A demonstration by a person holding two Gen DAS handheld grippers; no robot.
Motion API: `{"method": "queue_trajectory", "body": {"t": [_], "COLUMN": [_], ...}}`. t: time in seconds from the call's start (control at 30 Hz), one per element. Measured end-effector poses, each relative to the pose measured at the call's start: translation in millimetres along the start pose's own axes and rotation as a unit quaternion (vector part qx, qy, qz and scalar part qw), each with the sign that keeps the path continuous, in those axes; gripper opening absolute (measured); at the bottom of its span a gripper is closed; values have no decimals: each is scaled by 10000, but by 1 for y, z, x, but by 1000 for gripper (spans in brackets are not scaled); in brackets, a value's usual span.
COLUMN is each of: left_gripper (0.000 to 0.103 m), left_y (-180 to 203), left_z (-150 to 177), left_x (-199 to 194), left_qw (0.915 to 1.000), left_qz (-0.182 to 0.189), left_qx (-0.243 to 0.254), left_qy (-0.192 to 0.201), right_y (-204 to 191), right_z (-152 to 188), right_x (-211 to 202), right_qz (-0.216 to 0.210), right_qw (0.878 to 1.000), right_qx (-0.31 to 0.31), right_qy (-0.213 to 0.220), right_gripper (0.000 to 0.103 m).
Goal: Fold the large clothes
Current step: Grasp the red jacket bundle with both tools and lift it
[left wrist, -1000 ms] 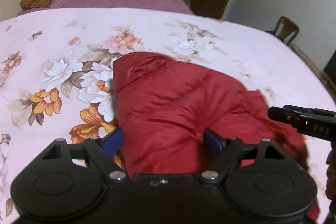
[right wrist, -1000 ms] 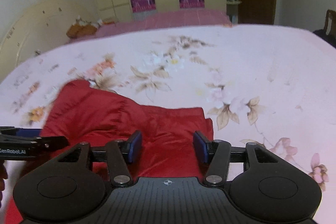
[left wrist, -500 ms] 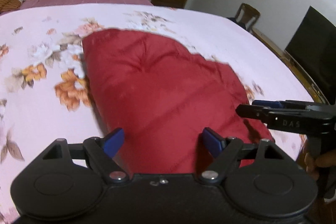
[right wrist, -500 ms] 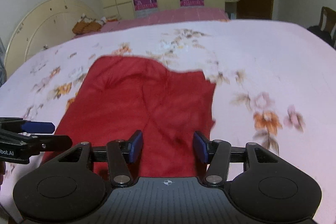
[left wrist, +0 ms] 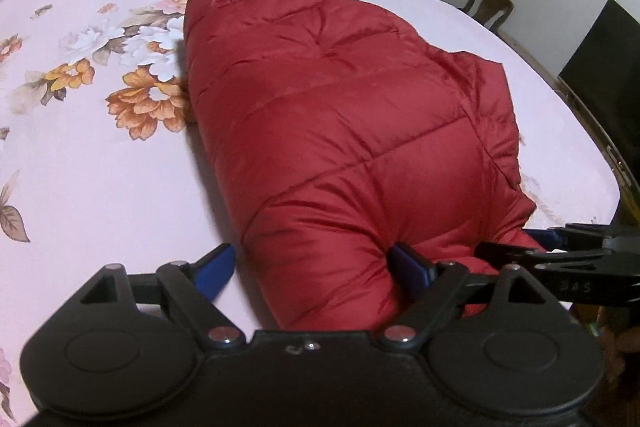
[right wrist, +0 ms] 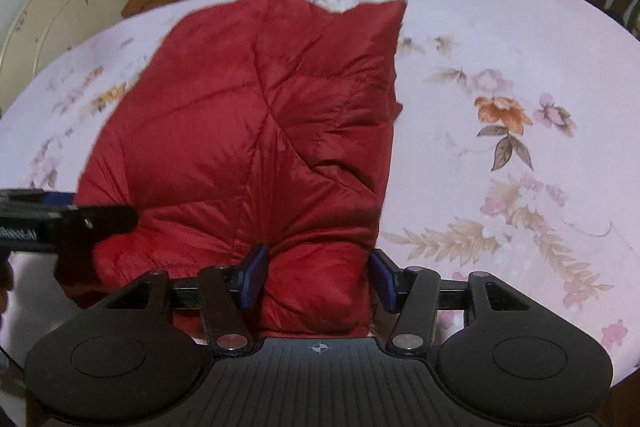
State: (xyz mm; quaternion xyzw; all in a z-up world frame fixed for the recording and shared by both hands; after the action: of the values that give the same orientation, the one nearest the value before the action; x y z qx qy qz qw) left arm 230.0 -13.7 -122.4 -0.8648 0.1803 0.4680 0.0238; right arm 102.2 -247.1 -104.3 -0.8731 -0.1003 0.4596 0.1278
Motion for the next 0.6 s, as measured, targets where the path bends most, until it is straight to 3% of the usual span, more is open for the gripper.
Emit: {"method": "queue_trajectory", "body": {"t": [0.27, 0.33, 0.4, 0.6], "left_gripper": [91, 92, 90, 92], "left_y": [0, 2, 2, -7], "left_z": [-7, -9, -14, -32], "left_x": [-1, -6, -12, -27], "left_qw": [10000, 9999, 9998, 9984], "left_qz": [-68, -54, 9, 108], "left_qx": [-39, -67, -162, -562], "left_qy": [-59, -74, -113, -38], "right_y": [18, 21, 25, 38], "right_z": [-12, -17, -22, -46], "right_x": [-5, -15, -29, -52], "right_qz": [-357, -410, -416, -553], "right_qw": [9984, 9981, 9976, 9947], "right_qx": [393, 448, 544, 643], "right_qy": [-167, -63, 131, 583], "right_gripper": [60, 62, 77, 78]}}
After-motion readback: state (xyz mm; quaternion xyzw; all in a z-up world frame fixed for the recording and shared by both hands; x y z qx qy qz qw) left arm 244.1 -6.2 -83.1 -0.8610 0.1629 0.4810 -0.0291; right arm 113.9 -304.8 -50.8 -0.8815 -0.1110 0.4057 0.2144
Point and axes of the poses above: each gripper's, at about its wrist camera, not at the fingertips, and x roughly the way its jaws point, y to its right, z to its underside, the point moved 2 cm from there along x, roughly the way its jaws point, and after that the axes turned 11 degrees about -z, right-handed, at the moved point
